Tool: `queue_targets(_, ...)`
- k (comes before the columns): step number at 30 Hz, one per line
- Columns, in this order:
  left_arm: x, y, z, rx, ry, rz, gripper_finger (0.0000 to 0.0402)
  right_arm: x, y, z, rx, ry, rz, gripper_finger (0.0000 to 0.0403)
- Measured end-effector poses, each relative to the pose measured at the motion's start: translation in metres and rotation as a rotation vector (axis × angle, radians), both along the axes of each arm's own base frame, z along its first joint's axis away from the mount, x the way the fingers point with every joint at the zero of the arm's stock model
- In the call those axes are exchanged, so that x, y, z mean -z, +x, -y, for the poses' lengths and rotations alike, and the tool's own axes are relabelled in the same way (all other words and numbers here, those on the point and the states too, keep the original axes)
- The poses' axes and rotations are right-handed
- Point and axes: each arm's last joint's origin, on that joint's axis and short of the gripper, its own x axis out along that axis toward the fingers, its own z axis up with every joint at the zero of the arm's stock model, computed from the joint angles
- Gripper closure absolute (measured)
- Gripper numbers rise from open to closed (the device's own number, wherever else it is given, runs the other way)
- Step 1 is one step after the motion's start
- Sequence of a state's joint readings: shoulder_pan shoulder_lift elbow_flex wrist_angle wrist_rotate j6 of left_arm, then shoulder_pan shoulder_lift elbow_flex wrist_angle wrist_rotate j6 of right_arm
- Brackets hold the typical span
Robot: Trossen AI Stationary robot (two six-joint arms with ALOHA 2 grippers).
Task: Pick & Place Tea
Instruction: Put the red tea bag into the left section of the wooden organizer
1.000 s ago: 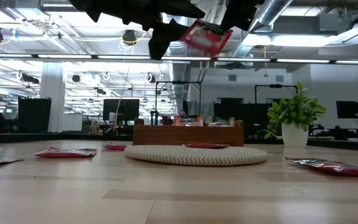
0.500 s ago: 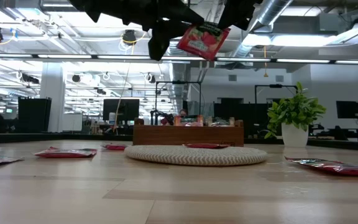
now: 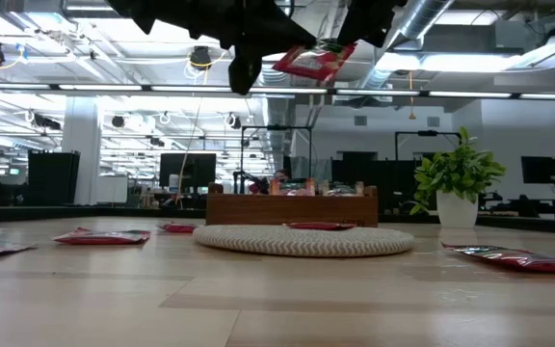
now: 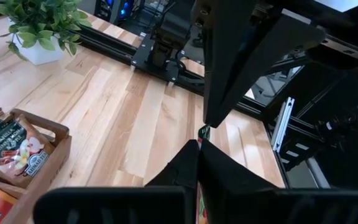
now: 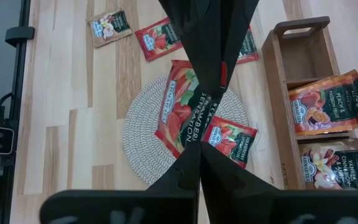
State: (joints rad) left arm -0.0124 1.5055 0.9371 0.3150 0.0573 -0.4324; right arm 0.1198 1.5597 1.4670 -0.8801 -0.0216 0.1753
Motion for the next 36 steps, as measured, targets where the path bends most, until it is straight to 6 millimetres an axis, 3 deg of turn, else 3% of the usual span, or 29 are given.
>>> queue_targets(9, 0.006, -0.004, -0.004, -0.133, 0.047, -0.079, 0.0401, 0.003, -0.013, 0.003, 0.003, -0.011, -0.122, 0.0341)
queue_targets(15, 0.007, -0.006, -0.016, -0.209, 0.124, -0.108, 0.0401, -0.005, -0.032, 0.001, 0.018, -0.139, -0.15, 0.0343)
queue_targets(23, 0.008, -0.009, -0.049, -0.249, 0.143, -0.124, 0.0401, -0.031, -0.079, 0.002, 0.029, -0.188, 0.057, 0.037)
queue_targets(36, 0.008, -0.02, -0.1, -0.255, 0.149, -0.127, 0.0401, -0.013, -0.174, 0.019, 0.185, 0.041, 0.592, 0.0378)
